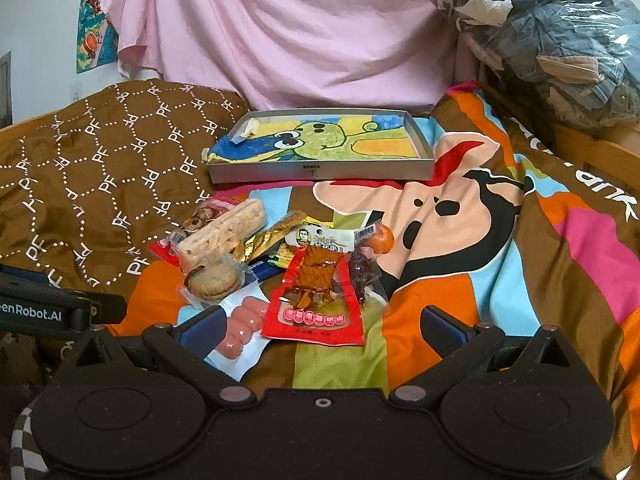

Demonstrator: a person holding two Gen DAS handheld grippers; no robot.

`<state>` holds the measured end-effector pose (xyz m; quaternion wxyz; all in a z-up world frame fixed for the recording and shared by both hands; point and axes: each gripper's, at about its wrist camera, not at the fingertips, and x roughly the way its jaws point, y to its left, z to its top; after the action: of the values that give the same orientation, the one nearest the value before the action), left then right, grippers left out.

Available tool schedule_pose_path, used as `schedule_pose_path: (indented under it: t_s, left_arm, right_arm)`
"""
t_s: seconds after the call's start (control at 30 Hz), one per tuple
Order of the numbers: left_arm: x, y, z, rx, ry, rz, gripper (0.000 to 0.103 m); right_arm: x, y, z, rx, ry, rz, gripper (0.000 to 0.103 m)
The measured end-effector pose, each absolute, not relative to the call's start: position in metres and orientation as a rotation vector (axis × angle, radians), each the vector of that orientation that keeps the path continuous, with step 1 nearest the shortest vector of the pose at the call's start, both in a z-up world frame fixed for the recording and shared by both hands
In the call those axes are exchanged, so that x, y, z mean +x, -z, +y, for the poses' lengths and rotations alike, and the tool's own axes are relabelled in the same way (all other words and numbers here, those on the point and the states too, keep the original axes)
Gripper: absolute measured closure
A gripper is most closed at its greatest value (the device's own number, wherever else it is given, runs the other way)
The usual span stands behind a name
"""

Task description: Organize snacks

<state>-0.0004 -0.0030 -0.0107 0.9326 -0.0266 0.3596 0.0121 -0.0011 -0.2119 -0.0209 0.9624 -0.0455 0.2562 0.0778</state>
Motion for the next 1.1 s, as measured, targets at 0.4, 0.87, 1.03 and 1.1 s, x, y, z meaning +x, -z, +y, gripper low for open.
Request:
schedule_pose_path:
  t_s: [0.4,0.87,1.03,1.1]
  left_arm:
    - [0.003,0.011,-0.002,-0.049,-0.033,0.756,0.0]
    - [0.017,0.008,-0.006,-0.017,-0.037,0.771,0.0]
    - [0.03,0.004,-0.006,-0.026,-0.036,0.772,0.0]
    - [0.035,0.002,-0.008,-0.013,-0.034,0.767,0.0]
  right_arm:
    - [0.0,0.021,-0.213,-0.091,-0.152,0.527,0.001]
    - [0.009,0.021,-0.215,-0.081,-0.155,0.567,0.001]
    - [0.018,0.018,-0.215,-0.072,-0.162,0.576,0.001]
    - [0.023,0.017,-0.216,-0.065,-0.166,0.585,0.001]
